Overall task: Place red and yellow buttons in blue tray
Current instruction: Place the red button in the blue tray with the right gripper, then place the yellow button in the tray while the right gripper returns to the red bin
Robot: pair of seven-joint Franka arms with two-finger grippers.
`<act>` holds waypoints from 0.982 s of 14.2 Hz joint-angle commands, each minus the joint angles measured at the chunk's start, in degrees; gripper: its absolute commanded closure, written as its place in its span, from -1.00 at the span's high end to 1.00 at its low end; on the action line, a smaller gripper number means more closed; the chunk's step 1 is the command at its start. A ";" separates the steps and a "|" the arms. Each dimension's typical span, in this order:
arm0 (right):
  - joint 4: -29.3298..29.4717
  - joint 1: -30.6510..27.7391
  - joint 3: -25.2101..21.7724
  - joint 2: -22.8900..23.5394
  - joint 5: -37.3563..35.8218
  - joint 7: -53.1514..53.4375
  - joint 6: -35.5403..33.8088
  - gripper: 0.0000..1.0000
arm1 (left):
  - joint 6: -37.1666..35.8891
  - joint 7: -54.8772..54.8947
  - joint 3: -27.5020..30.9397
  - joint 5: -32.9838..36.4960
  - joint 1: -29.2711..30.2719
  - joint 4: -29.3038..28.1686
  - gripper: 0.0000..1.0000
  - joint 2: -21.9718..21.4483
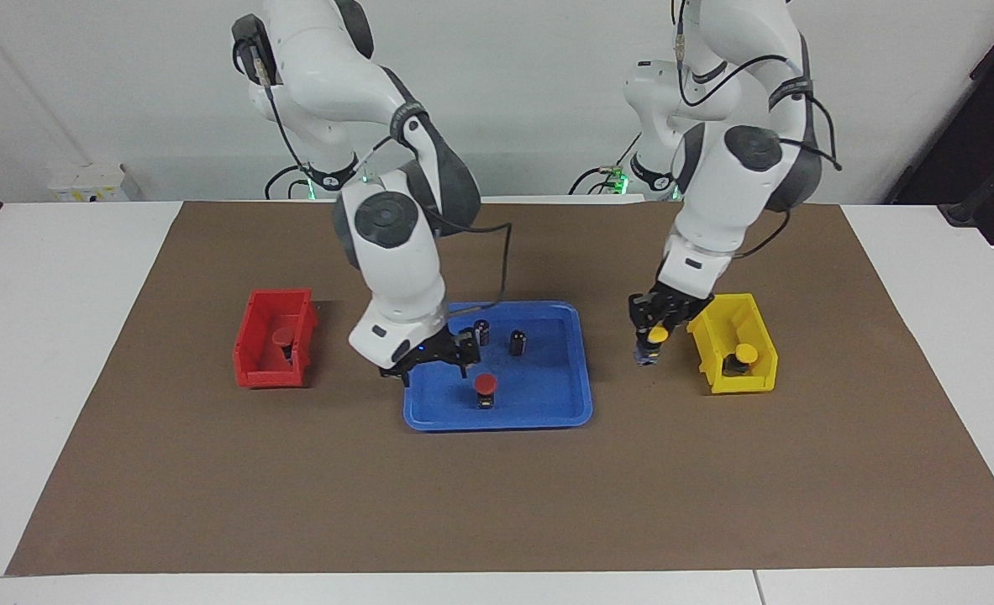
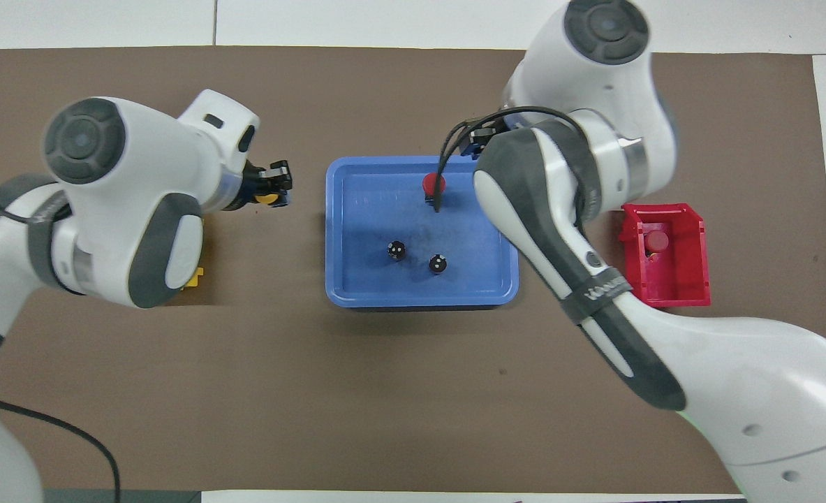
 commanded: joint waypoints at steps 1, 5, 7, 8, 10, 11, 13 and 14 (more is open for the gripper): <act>-8.49 -4.30 0.90 -7.09 0.10 -13.37 -1.04 0.91 | 0.17 -5.59 0.99 -0.55 -4.97 7.88 -0.97 6.62; -25.98 -12.57 0.90 -17.11 0.19 -38.23 4.40 0.93 | 1.31 -9.02 1.17 -0.38 -9.81 14.99 -0.97 15.49; -30.38 -15.21 0.90 -18.61 0.19 -45.65 7.81 0.93 | 1.22 -9.21 1.17 -0.20 -10.34 17.21 -0.97 17.79; -33.27 -16.09 0.90 -19.49 0.19 -48.55 10.88 0.93 | 1.22 -9.21 1.25 -0.02 -10.61 17.21 -0.97 18.41; -37.68 -17.68 0.90 -20.64 0.28 -54.97 16.25 0.93 | 1.14 -9.21 1.25 0.15 -10.87 17.30 -0.97 19.64; -38.92 -17.68 0.90 -21.08 0.28 -57.78 16.71 0.93 | 0.96 -9.21 1.25 0.41 -11.22 17.30 -0.97 19.82; -40.59 -18.20 0.90 -21.79 0.63 -65.76 16.89 0.93 | 0.61 -9.03 1.25 0.59 -11.14 17.30 -0.97 19.73; -41.21 -19.86 0.90 -22.14 0.72 -69.63 16.80 0.93 | 0.87 -9.12 1.25 1.11 -11.14 17.30 -0.92 19.73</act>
